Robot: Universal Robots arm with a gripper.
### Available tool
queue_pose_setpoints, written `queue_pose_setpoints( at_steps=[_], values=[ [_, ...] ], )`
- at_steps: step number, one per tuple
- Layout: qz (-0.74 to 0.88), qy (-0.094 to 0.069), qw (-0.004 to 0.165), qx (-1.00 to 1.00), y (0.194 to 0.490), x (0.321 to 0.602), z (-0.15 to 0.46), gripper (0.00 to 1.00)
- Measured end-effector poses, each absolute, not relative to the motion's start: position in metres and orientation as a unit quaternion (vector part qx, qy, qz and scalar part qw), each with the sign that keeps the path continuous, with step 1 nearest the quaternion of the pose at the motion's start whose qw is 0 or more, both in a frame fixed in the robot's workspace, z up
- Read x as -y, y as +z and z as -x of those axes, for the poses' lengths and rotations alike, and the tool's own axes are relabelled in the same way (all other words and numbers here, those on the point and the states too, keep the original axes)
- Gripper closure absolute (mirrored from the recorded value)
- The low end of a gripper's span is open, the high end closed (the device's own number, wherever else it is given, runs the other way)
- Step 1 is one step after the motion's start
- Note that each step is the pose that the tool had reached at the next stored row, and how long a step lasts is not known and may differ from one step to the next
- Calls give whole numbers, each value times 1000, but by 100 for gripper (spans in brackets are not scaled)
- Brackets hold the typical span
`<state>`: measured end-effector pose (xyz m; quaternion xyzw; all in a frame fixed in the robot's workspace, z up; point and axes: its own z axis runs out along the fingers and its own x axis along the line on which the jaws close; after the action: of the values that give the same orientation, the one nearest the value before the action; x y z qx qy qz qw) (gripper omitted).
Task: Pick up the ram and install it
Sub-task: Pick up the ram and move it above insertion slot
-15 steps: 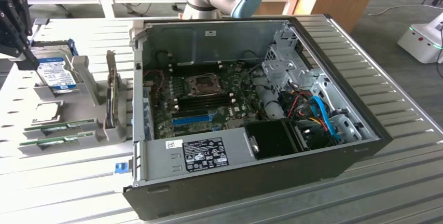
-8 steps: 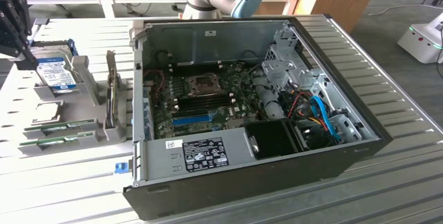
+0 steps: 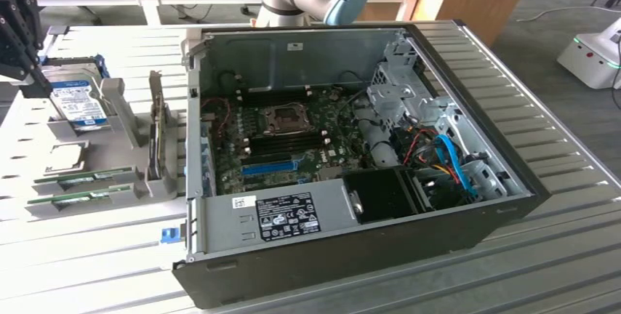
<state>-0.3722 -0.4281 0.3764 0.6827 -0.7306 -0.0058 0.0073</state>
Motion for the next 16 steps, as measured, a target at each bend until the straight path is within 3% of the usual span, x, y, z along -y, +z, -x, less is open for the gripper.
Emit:
queue_pose_setpoints(
  at_steps=[16],
  values=[
    [-690, -6, 7, 724, 376, 428, 372, 89]
  ],
)
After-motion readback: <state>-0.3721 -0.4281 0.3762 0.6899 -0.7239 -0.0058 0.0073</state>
